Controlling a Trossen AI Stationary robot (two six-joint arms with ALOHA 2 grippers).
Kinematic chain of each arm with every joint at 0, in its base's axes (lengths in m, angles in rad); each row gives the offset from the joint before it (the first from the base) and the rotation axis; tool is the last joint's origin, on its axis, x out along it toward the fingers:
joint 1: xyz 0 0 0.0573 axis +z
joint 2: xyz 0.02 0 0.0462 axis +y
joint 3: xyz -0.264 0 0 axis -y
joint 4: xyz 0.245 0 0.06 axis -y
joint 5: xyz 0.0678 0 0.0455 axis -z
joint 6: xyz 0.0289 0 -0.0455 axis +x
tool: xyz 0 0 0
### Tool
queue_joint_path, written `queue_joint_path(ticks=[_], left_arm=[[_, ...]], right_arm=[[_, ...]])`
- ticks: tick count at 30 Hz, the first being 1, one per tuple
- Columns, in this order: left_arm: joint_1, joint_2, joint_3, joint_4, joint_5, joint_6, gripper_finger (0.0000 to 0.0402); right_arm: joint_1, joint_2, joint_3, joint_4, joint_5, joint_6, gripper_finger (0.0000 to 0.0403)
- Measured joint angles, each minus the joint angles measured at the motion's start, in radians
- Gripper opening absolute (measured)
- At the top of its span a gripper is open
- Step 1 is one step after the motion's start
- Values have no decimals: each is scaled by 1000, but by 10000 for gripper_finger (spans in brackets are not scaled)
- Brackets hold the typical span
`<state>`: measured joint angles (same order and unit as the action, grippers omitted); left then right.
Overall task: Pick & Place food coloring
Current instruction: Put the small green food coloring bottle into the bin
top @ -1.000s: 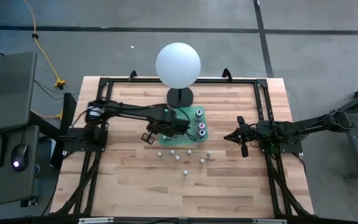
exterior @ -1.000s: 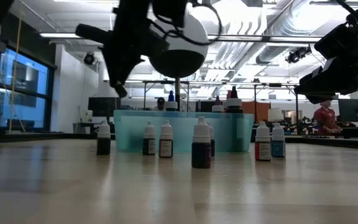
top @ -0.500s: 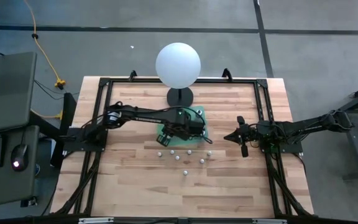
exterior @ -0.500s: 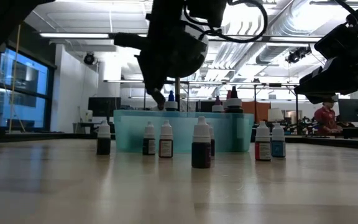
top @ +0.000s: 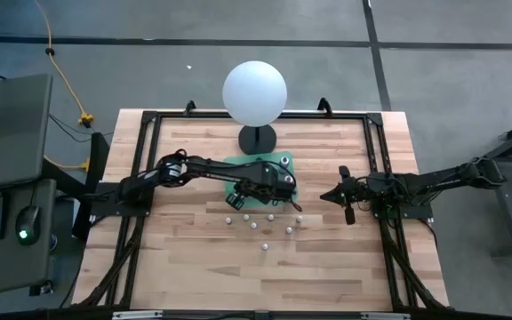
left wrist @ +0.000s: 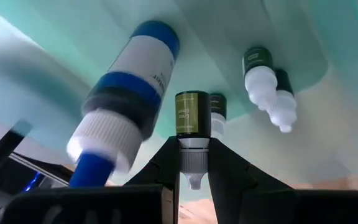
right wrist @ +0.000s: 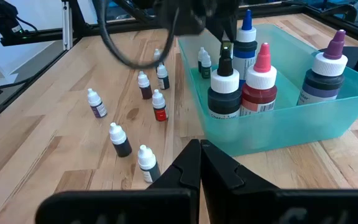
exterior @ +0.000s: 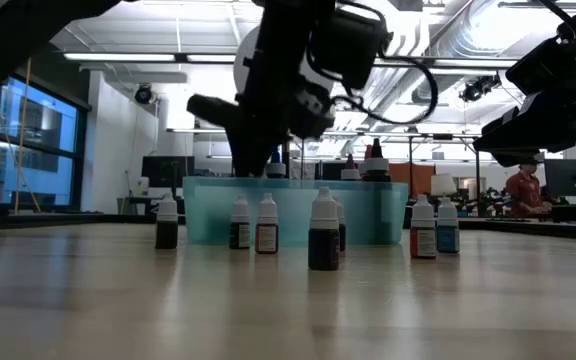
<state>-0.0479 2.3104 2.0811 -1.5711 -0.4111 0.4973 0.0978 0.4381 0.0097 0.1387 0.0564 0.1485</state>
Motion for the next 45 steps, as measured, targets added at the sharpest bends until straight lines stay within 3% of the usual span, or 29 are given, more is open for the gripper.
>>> queue_joint_path(ticks=[12, 18, 31, 39, 45], left_arm=[[2, 20, 0, 0, -23, 0, 48], [1, 20, 0, 0, 40, 0, 48], [0, 35, -1, 0, 75, -1, 51], [2, 35, -52, 0, 4, -6, 51], [1, 35, -69, 0, 18, -8, 51]], right_arm=[[0, 0, 0, 0, 0, 0, 0], [0, 0, 0, 0, 0, 0, 1], [0, 0, 0, 0, 0, 0, 0], [0, 0, 0, 0, 0, 0, 1], [0, 0, 0, 0, 0, 0, 0]])
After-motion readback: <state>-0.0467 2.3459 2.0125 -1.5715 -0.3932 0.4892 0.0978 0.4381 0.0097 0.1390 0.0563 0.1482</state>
